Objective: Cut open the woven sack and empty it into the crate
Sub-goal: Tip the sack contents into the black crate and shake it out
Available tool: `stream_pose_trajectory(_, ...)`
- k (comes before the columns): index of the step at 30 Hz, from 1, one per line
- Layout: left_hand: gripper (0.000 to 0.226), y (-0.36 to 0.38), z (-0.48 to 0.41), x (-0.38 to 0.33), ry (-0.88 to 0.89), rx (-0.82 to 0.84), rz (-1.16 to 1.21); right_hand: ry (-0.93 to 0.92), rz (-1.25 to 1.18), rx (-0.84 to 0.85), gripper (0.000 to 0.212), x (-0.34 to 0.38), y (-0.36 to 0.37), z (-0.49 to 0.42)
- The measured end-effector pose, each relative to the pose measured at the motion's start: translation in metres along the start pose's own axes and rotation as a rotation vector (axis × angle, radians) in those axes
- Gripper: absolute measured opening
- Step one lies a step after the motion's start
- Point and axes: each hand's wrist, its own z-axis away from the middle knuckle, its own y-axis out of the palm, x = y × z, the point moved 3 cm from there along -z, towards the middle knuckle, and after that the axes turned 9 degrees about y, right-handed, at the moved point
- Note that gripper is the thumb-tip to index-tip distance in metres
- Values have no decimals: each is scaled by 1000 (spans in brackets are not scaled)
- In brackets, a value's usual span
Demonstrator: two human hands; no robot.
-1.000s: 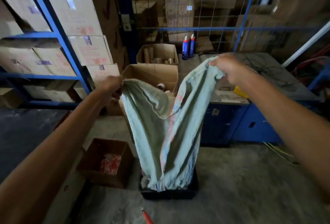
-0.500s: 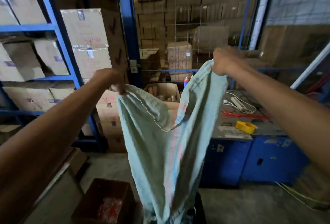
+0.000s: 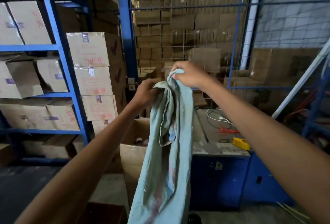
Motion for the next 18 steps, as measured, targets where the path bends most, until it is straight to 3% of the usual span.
stream_pose_trajectory(2, 31, 12, -1, -5, 9, 15, 218, 27, -74, 67, 11, 6, -1, 0)
stream_pose_trajectory(5, 26, 23, -1, -2, -105, -92, 494, 110, -239, 162, 15, 6, -5, 6)
stream_pose_trajectory(7, 27, 29, -4, 4, -155, -155, 543, 139, -132, 144, 29, -3, -6, 10)
stream_pose_trajectory(9, 25, 28, -9, 12, -177, -197, 516, 56, 194, -139, 39, -17, -5, 21)
stream_pose_trajectory(11, 25, 25, -12, 19, -221, -242, 489, -91, 239, -501, 34, -29, 4, 44)
stream_pose_trajectory(12, 26, 25, -12, 21, -240, -259, 485, -144, 216, -548, 29, -36, 14, 55)
stream_pose_trajectory(13, 27, 25, -12, 22, -255, -273, 481, -160, 191, -440, 26, -45, 29, 62)
stream_pose_trajectory(16, 29, 28, -12, 19, -290, -293, 465, 7, 231, 261, 40, -69, 90, 82)
stream_pose_trajectory(18, 30, 28, -10, 17, -294, -301, 454, 22, 436, 337, 67, -80, 119, 90)
